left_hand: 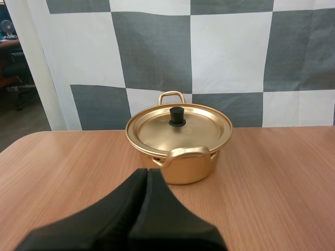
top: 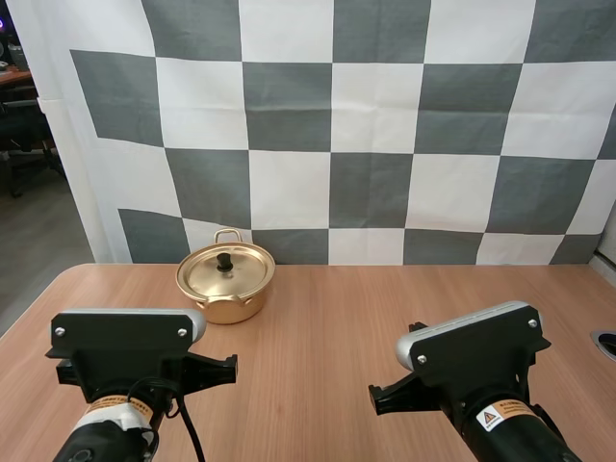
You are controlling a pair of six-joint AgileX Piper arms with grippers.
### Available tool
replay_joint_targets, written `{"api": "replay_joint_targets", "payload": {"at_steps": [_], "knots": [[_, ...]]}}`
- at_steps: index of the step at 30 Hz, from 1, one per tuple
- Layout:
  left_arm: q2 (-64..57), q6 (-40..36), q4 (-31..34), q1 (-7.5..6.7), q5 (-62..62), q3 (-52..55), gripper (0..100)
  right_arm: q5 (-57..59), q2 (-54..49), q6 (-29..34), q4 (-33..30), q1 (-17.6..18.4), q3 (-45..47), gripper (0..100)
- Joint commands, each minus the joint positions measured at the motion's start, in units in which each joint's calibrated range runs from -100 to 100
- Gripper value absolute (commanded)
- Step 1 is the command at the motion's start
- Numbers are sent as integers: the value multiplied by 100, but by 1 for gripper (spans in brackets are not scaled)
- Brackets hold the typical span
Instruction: Open the pot, put the car inside, and close it
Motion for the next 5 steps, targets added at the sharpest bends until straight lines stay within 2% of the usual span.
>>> {"api": "replay_joint_targets", "payload": {"at_steps": [1,5], "knots": [[0,5,-3,-4,9,0,0,14,0,1,12,-2,0,0],[0,5,-3,-4,9,0,0,14,0,1,12,-2,0,0]]}}
